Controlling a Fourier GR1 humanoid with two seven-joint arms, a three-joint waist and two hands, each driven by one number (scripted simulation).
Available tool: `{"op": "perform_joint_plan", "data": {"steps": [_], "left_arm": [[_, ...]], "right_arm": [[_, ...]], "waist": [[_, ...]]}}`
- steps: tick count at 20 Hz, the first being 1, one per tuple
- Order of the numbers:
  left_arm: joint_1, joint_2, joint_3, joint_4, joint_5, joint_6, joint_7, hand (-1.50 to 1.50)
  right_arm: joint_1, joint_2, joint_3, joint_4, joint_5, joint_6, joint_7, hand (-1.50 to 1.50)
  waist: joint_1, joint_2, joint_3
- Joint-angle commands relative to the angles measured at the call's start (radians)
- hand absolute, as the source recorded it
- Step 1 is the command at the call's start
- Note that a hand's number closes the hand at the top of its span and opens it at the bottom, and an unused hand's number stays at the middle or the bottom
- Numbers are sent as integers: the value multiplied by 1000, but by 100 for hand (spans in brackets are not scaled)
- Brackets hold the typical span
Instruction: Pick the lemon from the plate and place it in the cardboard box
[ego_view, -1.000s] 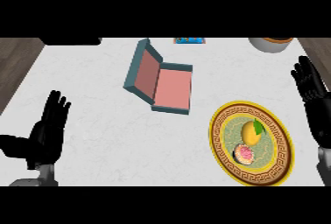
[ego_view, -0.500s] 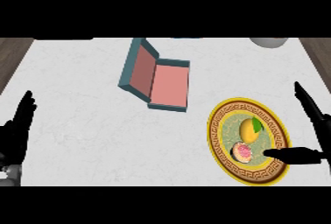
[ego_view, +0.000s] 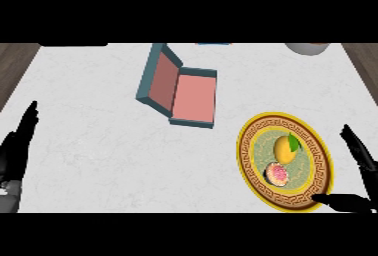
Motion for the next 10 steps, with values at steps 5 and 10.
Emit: {"op": "perform_joint_plan", "data": {"steps": [5,10], "left_arm": [[-27,0,-6,6,-29,-11,18,0],[-3,-8,4,5,-25,-28,2,0]], "right_arm": [[-91,-199,47,113,256,-37,76,-150],[-183,-234,156,37,351,79,315,-150]], "waist": [[19,-1,-3],[25,-3,-4]]}}
